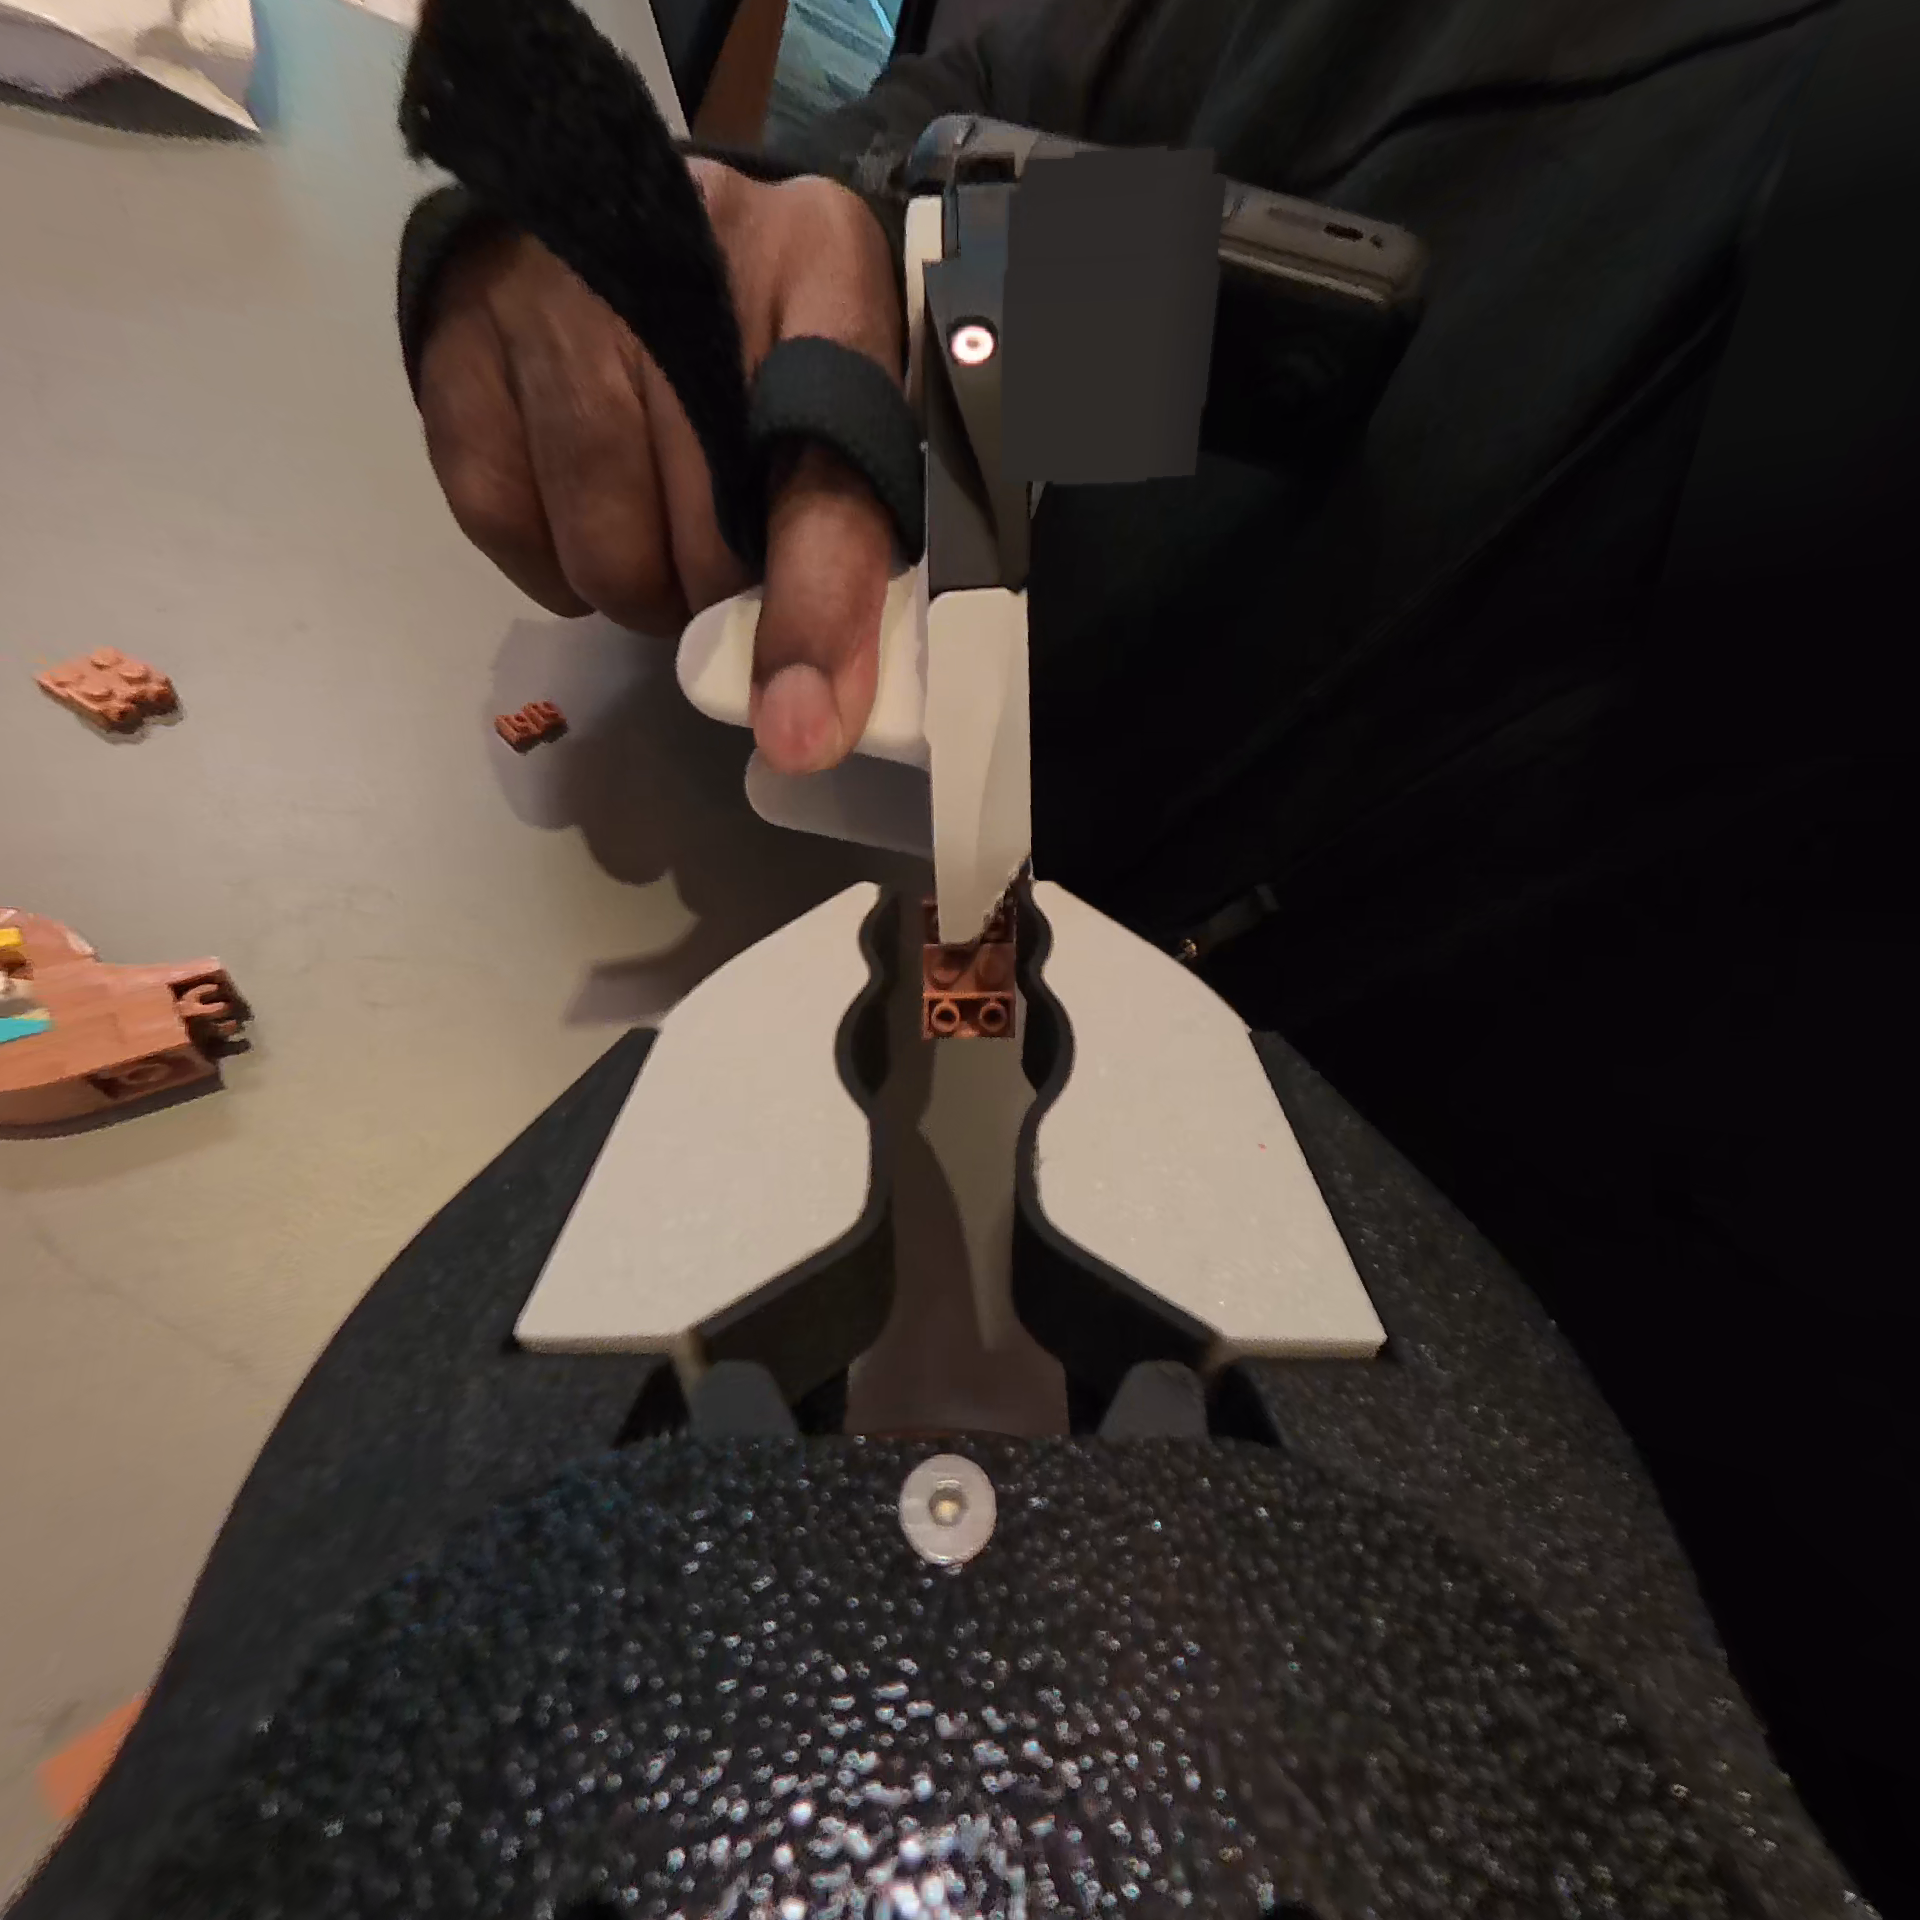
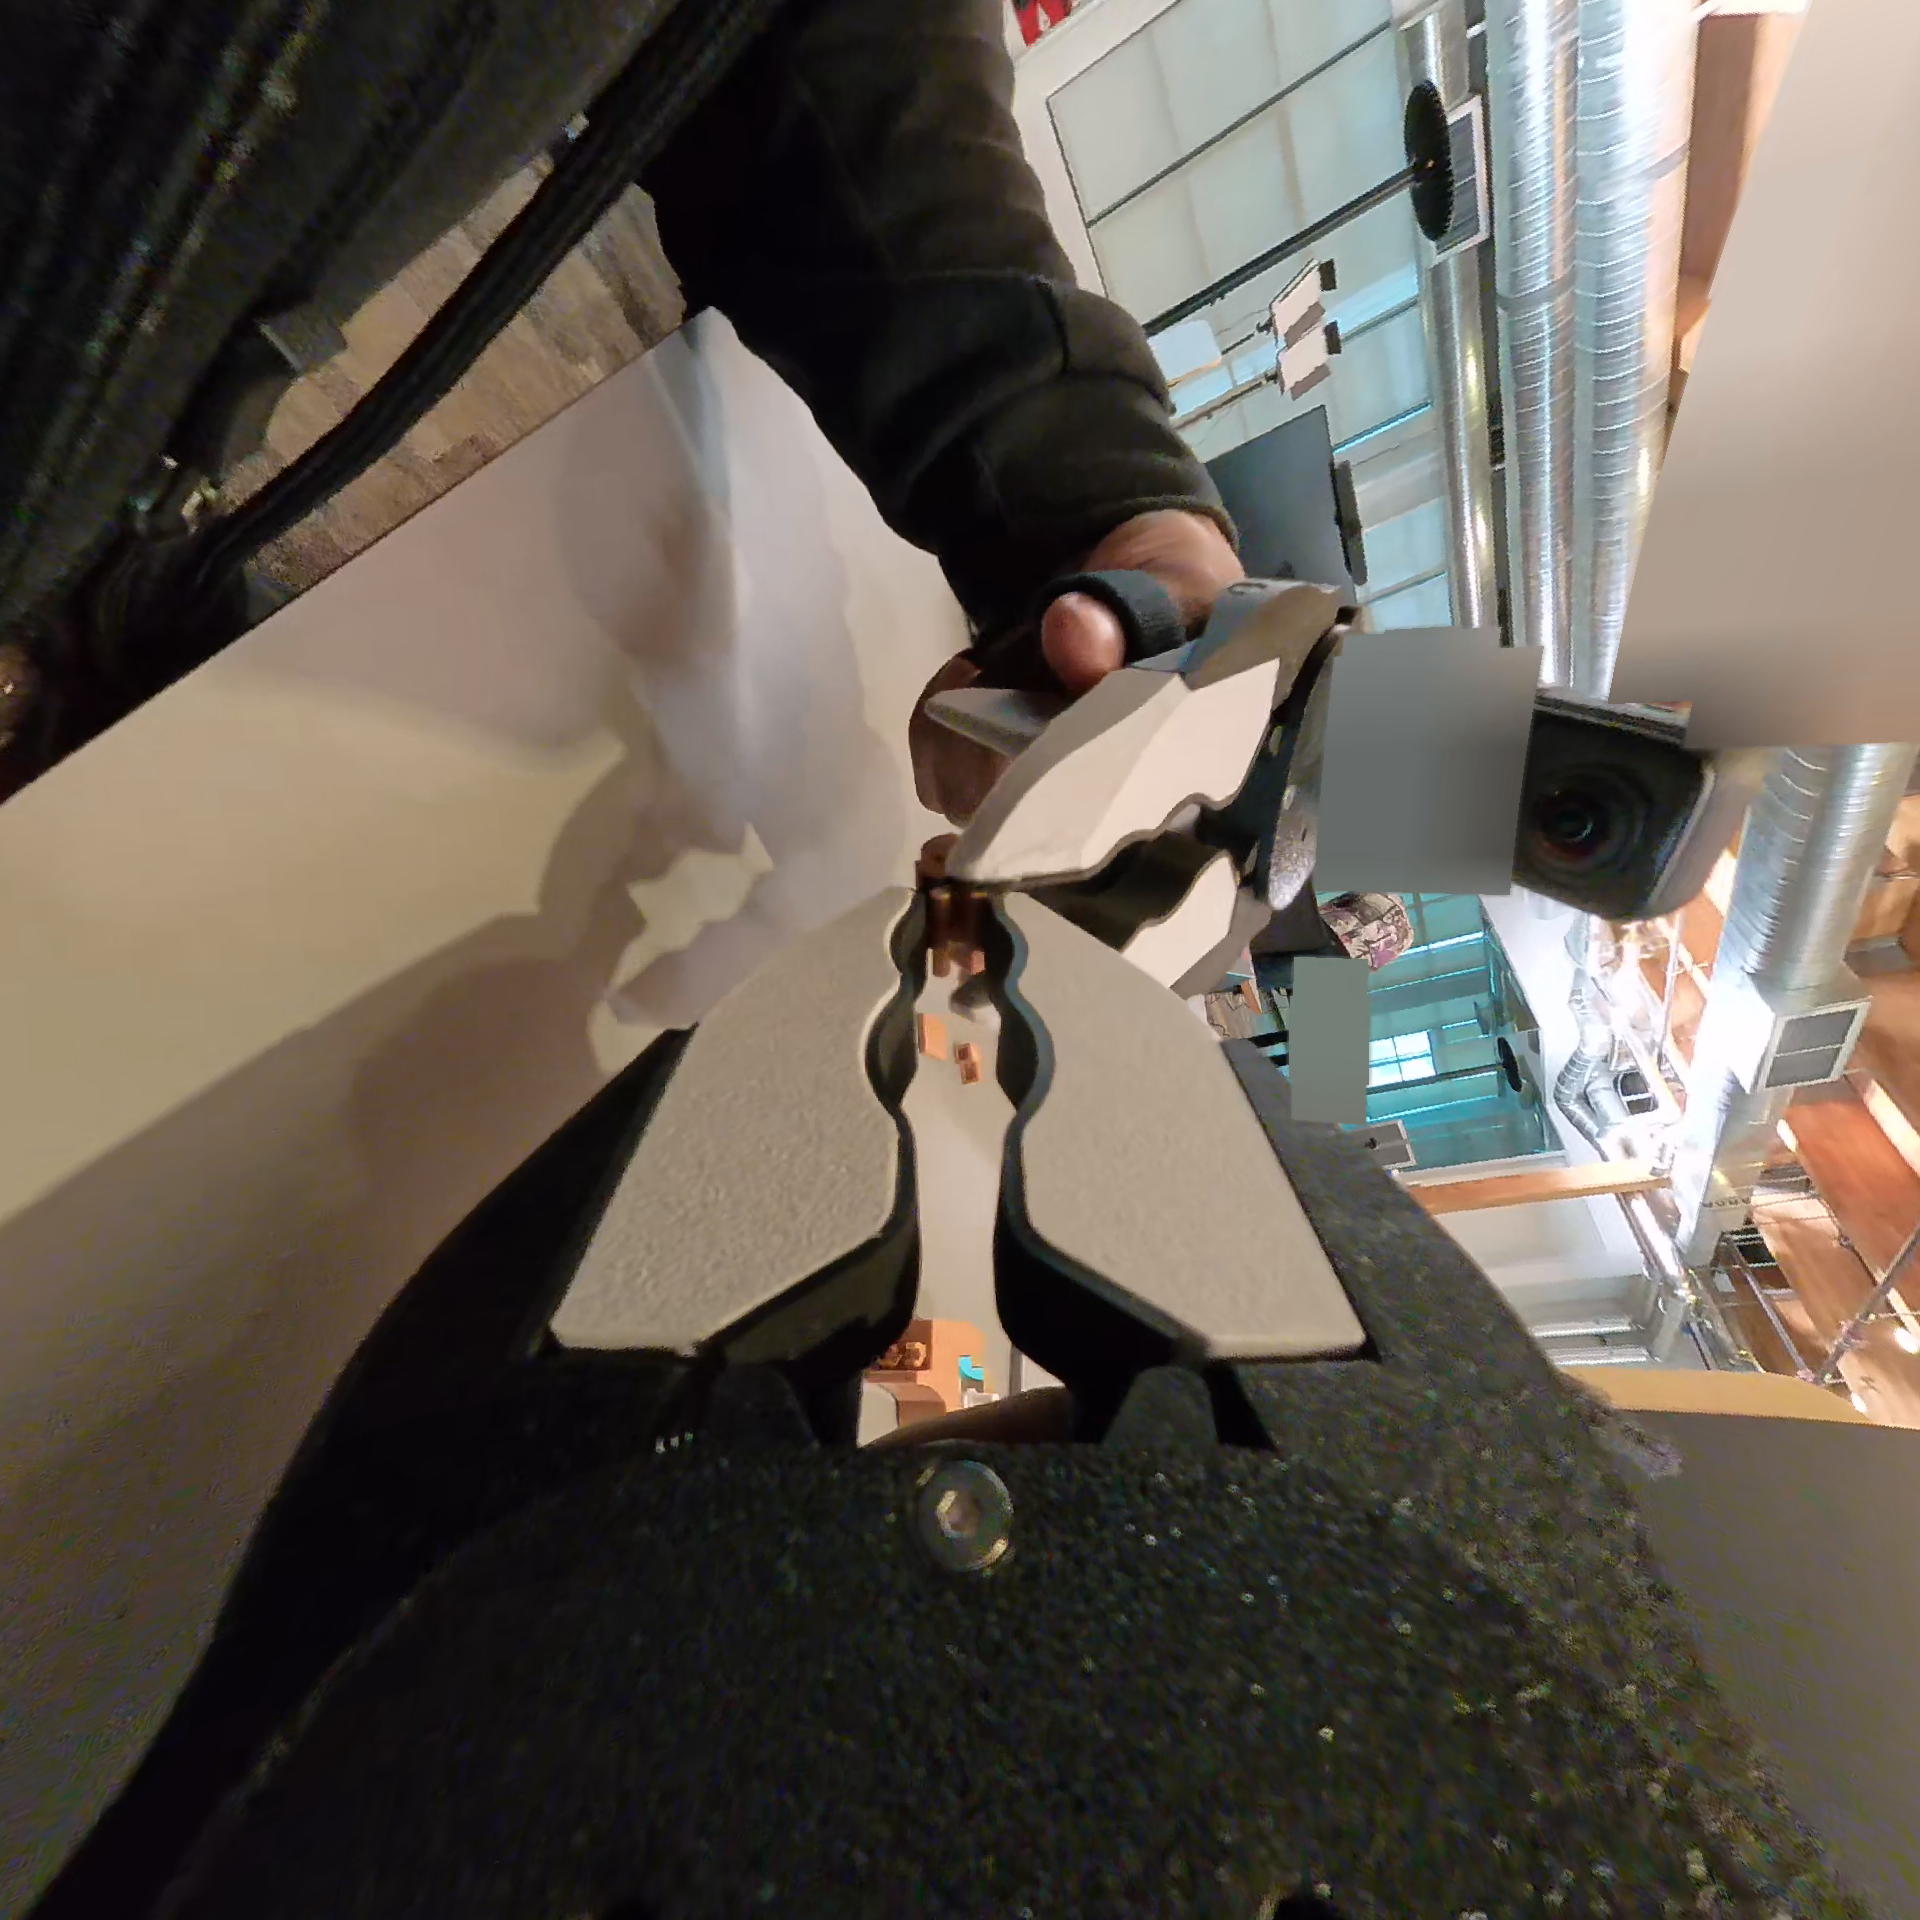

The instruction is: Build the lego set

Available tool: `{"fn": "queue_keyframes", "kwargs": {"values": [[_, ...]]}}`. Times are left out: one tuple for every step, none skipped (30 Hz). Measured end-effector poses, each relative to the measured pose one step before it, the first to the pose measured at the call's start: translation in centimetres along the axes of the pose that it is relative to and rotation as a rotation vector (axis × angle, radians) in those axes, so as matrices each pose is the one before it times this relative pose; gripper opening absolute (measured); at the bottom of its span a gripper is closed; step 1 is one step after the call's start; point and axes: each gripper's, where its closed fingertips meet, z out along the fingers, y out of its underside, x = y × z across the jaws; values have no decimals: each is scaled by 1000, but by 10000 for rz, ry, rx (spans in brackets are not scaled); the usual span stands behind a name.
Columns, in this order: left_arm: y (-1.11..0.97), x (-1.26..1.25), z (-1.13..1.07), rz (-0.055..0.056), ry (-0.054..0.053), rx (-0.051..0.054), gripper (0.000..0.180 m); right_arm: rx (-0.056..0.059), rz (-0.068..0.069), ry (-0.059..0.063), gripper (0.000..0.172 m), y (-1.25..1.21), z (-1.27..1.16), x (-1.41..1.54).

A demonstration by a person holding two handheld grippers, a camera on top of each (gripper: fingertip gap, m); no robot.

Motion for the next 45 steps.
{"fn": "queue_keyframes", "kwargs": {"values": [[-130,-49,-235,51,-94,141,22,60,210,77,10,5,-31,184],[-116,-23,-242,81,-106,159,24,73,293,66,10,3,-47,224],[-113,8,-275,99,-99,170,25,89,363,85,10,14,-59,316],[-135,13,-311,143,-120,204,27,81,428,118,10,62,-72,413],[-213,-61,-365,235,-206,273,30,62,493,119,10,122,-79,467],[-277,-140,-430,348,-300,332,32,94,527,114,10,95,-88,480],[-283,-222,-469,419,-375,348,34,126,558,78,10,53,-89,442],[-210,-375,-461,463,-485,300,35,121,581,28,10,45,-78,377],[-75,-526,-414,479,-584,206,36,135,552,25,10,0,-79,366],[-20,-508,-289,452,-553,163,37,127,511,18,10,3,-43,330],[-89,-331,-174,348,-416,204,37,89,491,-19,10,50,-10,273],[-110,-151,-44,235,-264,199,36,85,463,-36,10,58,1,224],[-109,-40,51,170,-171,194,34,75,443,-109,10,82,24,103],[-88,-38,110,189,-153,175,32,35,431,-145,10,137,39,48],[5,-25,134,237,-142,117,29,42,376,-111,10,123,20,56],[93,-87,140,276,-170,58,26,19,333,-154,10,145,32,-10],[153,-66,135,273,-143,28,22,10,287,-103,10,144,8,36],[218,51,155,216,-48,-4,19,30,216,-66,10,99,-8,50],[239,76,172,139,-8,-28,17,-25,184,-90,10,150,7,11],[238,45,179,60,-5,-26,15,-30,143,-61,10,155,13,25],[175,52,159,33,9,9,14,-24,141,-91,10,160,31,-20],[95,-45,115,36,-45,44,12,-50,167,-88,10,195,44,-10],[23,-38,88,35,-38,84,11,-48,139,-28,10,192,49,66],[28,17,57,18,8,79,10,-37,124,-40,10,174,31,47],[126,-90,53,26,-59,6,9,-38,122,-27,10,163,30,70],[157,-143,23,31,-92,-23,9,-54,102,5,10,163,26,99],[190,-73,11,3,-37,-45,9,-63,101,-21,10,180,34,63],[175,-36,24,-40,-11,-48,9,-57,117,-18,10,168,53,54],[155,-46,-17,-77,-10,-37,9,-61,122,-14,10,169,56,49],[190,23,-3,-68,43,-53,8,-74,93,-22,10,160,70,8],[176,13,-27,-17,20,-55,8,-69,57,6,10,153,73,20],[135,-18,-37,20,-27,-61,8,-52,55,20,10,114,60,40],[118,-5,-15,43,-27,-64,8,-42,46,5,10,97,34,43],[63,13,-7,35,-14,-44,8,-22,17,-24,10,51,18,-2],[10,79,4,18,41,3,8,3,22,-57,10,1,10,-49],[-32,66,-20,45,46,17,8,10,42,-81,10,-16,0,-90],[-23,105,6,72,69,-1,8,-9,23,-83,10,17,9,-77],[73,78,22,58,49,-77,7,-39,-14,-53,10,77,-2,-59],[73,57,9,63,44,-74,7,-37,-16,-45,10,77,19,-73],[51,107,15,49,69,-58,7,-31,8,-66,10,65,21,-80],[58,100,6,45,69,-52,7,-19,14,-70,10,42,14,-86],[3,81,-4,33,64,-24,7,-6,22,-64,10,28,17,-76],[15,85,-5,31,74,-33,7,-8,22,-73,10,21,14,-86],[4,104,19,43,83,-32,7,-14,18,-71,10,26,23,-82],[40,80,7,42,73,-50,7,-18,48,-81,10,46,11,-88]]}}
